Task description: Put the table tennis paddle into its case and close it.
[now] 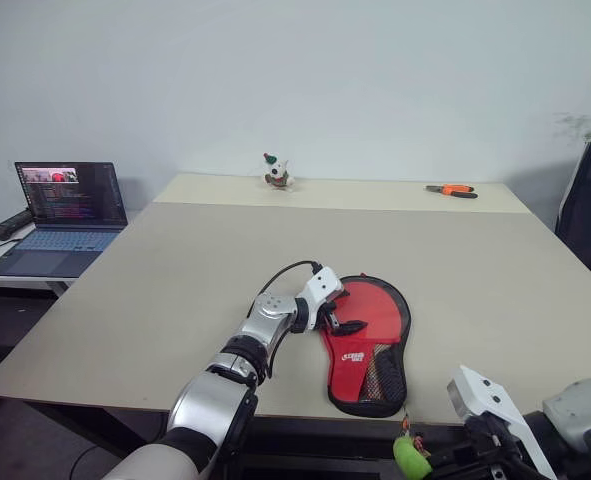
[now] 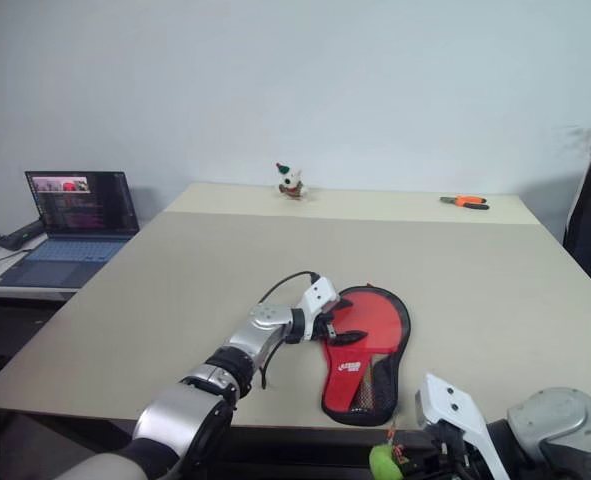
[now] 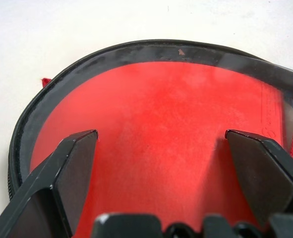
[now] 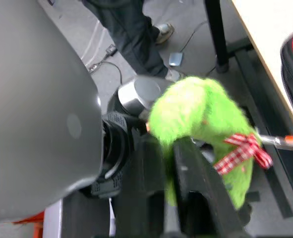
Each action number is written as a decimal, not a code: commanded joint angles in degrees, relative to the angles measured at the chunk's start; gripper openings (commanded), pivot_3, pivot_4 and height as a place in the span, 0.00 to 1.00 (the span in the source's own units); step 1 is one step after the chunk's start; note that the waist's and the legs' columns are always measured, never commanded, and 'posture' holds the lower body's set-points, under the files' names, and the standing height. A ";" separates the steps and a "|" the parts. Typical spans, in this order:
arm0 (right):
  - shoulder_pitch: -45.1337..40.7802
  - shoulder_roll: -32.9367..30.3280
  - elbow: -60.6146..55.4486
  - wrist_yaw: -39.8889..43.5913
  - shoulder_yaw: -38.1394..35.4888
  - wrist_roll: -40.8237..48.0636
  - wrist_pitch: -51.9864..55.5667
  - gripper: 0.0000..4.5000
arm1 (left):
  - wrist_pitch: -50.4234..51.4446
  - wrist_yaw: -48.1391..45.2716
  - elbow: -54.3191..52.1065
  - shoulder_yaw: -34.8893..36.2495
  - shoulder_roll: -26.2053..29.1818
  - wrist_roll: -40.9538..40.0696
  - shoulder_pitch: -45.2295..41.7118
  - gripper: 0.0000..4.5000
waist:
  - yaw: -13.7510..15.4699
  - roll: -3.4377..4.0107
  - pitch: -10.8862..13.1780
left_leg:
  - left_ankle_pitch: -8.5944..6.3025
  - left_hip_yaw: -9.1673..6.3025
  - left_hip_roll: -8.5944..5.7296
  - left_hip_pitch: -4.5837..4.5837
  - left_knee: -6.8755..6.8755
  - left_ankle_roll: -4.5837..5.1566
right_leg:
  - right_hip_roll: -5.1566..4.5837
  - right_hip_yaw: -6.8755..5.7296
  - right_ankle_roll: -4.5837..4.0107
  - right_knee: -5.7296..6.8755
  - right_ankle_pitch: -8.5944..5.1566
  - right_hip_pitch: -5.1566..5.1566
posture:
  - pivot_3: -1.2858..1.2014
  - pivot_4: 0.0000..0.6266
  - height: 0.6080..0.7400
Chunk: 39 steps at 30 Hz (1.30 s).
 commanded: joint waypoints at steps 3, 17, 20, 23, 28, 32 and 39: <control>-5.15 -0.61 -0.41 -4.31 1.08 9.91 1.11 0.53 | 0.51 1.24 2.17 -1.95 -0.84 2.59 0.66 1.00 | 0.04 0.00 0.00 | 0.00 -0.05 -0.01 -0.02 0.01 0.00 | -0.02 -0.05 0.00 -0.01 0.00 0.02 | 0.52 0.24 1.00; -2.23 -7.12 6.16 -0.44 5.95 -8.69 -9.11 0.61 | -1.15 -5.33 -4.13 1.14 1.52 -1.86 2.00 1.00 | -0.10 -0.06 0.06 | 0.00 -0.11 0.02 -0.11 -0.06 0.01 | -0.02 -0.15 -0.01 -0.13 0.00 -0.05 | 0.52 0.24 1.00; -2.37 -6.64 8.83 0.91 9.38 -15.53 -13.38 0.61 | -0.41 -7.79 -8.72 1.43 2.71 -3.33 4.31 1.00 | -0.37 -0.05 0.11 | -0.01 -0.07 0.03 -0.16 -0.09 0.01 | -0.01 -0.11 -0.01 -0.11 -0.01 -0.15 | 0.52 0.24 1.00; -3.96 -6.01 12.49 2.72 12.94 -22.58 -18.28 0.61 | 3.71 -11.51 -20.87 1.85 5.31 -6.59 10.00 1.00 | -1.22 -0.09 0.18 | 0.00 -0.08 0.06 -0.14 -0.11 0.01 | 0.00 -0.03 -0.02 -0.08 -0.01 -0.19 | 0.52 0.24 1.00; -10.97 -0.36 18.58 2.43 13.12 -23.94 -18.73 0.61 | 16.11 -12.31 -43.34 3.56 10.60 -12.64 19.01 1.00 | -1.80 -0.15 0.59 | 0.00 -0.08 0.15 -0.11 -0.13 0.00 | 0.06 0.34 -0.05 0.14 0.01 -0.38 | 0.52 0.24 1.00; -18.20 6.22 26.86 0.35 12.75 -26.24 -21.15 0.61 | 29.29 -10.80 -61.21 8.03 16.87 -19.91 26.48 1.00 | -1.84 -0.14 0.70 | 0.00 -0.11 0.16 -0.09 -0.12 0.00 | 0.06 0.52 -0.07 0.16 0.02 -0.38 | 0.52 0.24 1.00; -32.67 20.48 53.32 -1.55 16.51 -39.85 -36.75 0.61 | 42.62 -3.88 -79.61 16.15 25.75 -26.69 38.48 1.00 | -2.64 -0.01 0.92 | 0.00 -0.05 0.17 -0.04 -0.14 0.01 | 0.00 0.63 -0.10 0.16 0.03 -0.38 | 0.52 0.24 1.00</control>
